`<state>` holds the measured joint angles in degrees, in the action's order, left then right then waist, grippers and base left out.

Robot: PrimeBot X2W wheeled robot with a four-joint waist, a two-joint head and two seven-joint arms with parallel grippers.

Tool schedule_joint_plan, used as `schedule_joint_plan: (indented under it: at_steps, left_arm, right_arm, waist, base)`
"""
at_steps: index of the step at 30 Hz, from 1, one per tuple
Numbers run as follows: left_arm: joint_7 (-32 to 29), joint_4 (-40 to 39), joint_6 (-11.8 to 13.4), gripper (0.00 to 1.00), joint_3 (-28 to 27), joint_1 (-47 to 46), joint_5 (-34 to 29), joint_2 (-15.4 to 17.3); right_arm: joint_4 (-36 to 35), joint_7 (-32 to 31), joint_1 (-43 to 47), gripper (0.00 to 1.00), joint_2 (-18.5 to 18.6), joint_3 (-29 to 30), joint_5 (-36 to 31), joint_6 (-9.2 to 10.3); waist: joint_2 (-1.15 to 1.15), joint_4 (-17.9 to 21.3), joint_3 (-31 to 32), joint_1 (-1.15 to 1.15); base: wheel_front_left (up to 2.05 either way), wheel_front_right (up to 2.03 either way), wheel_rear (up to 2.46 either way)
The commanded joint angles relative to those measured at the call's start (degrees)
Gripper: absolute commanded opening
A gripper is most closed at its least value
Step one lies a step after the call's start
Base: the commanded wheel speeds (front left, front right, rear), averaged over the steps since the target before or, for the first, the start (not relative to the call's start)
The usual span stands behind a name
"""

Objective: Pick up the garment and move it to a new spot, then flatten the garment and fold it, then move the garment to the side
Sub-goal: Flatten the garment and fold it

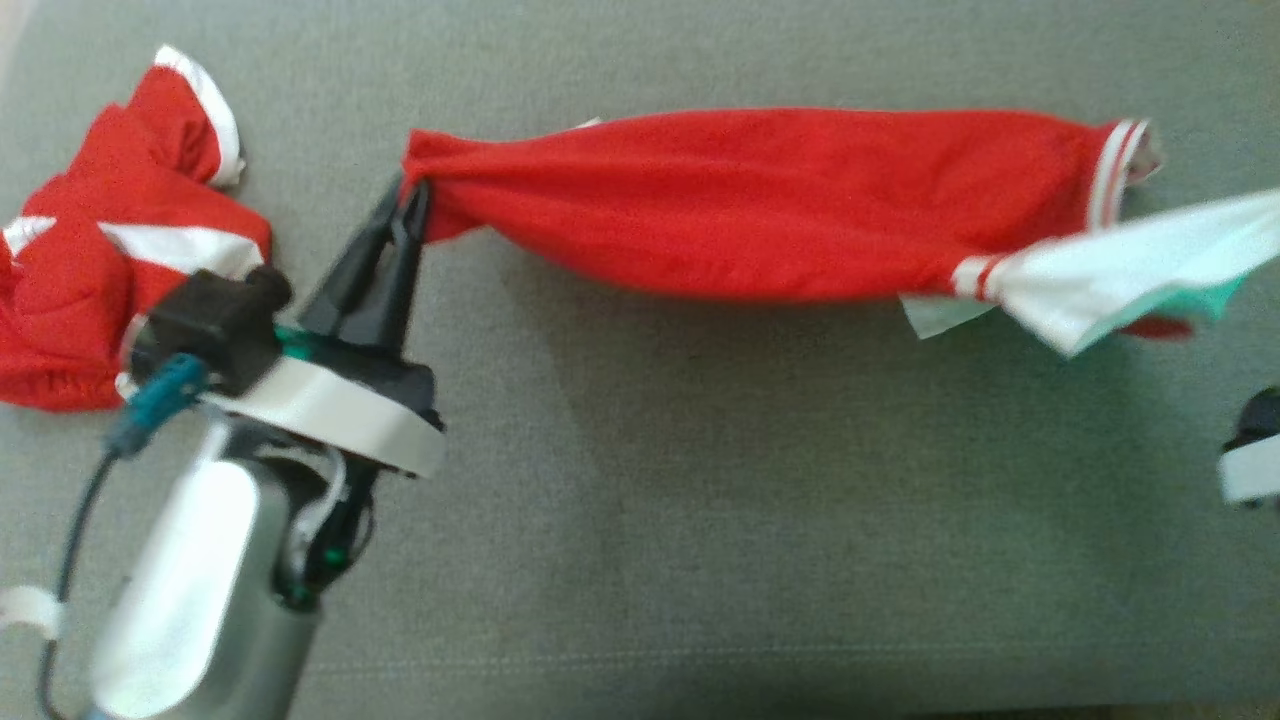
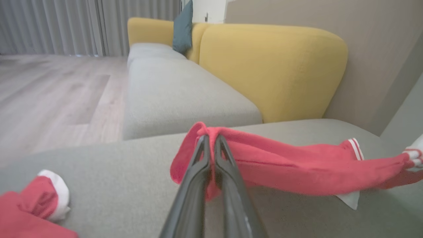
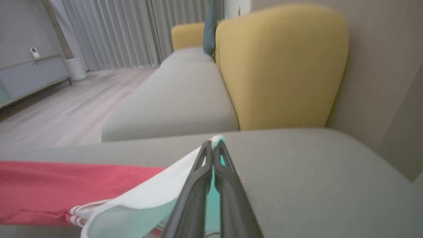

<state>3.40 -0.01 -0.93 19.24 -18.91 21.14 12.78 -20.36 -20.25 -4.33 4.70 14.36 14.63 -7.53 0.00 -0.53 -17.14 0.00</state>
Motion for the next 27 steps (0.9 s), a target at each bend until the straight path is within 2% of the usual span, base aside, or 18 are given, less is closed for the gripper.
schedule_joint_plan:
  at_steps: [1,7,15,23,27]
  left_arm:
    - [-1.0,-5.3,0.8,0.0,-3.7,-2.1,-0.9,3.0]
    - [-3.7,-11.9,1.6,0.0,-5.9,-5.5,-1.6,5.8]
    - [-9.0,-17.8,2.1,0.0,-7.2,-12.1,-0.8,7.0]
    - [-11.2,-14.3,1.3,0.0,-6.8,-18.1,1.7,5.8]
    - [-9.7,-6.8,-0.3,0.0,-6.8,-25.6,2.4,4.8]
  right_arm:
    - [-5.1,1.1,-3.6,0.0,2.6,0.0,0.5,0.04]
    - [-8.7,2.4,-10.6,0.0,6.3,1.3,1.4,0.04]
    - [-7.5,1.9,-20.9,0.0,11.7,0.0,3.5,0.04]
    - [-1.1,3.1,-28.0,0.0,12.5,-2.8,6.3,0.04]
    - [6.3,5.2,-36.3,0.0,13.5,-5.4,7.8,0.04]
  waist:
    - [0.0,0.7,2.9,0.0]
    - [0.0,1.0,6.5,0.0]
    - [0.0,0.6,10.1,0.0]
    - [0.0,0.5,7.7,0.0]
    - [0.0,0.8,4.2,0.0]
  base:
    - [0.0,0.0,0.0]
    - [0.0,0.0,0.0]
    - [0.0,0.0,0.0]
    - [0.0,0.0,0.0]
    - [0.0,0.0,0.0]
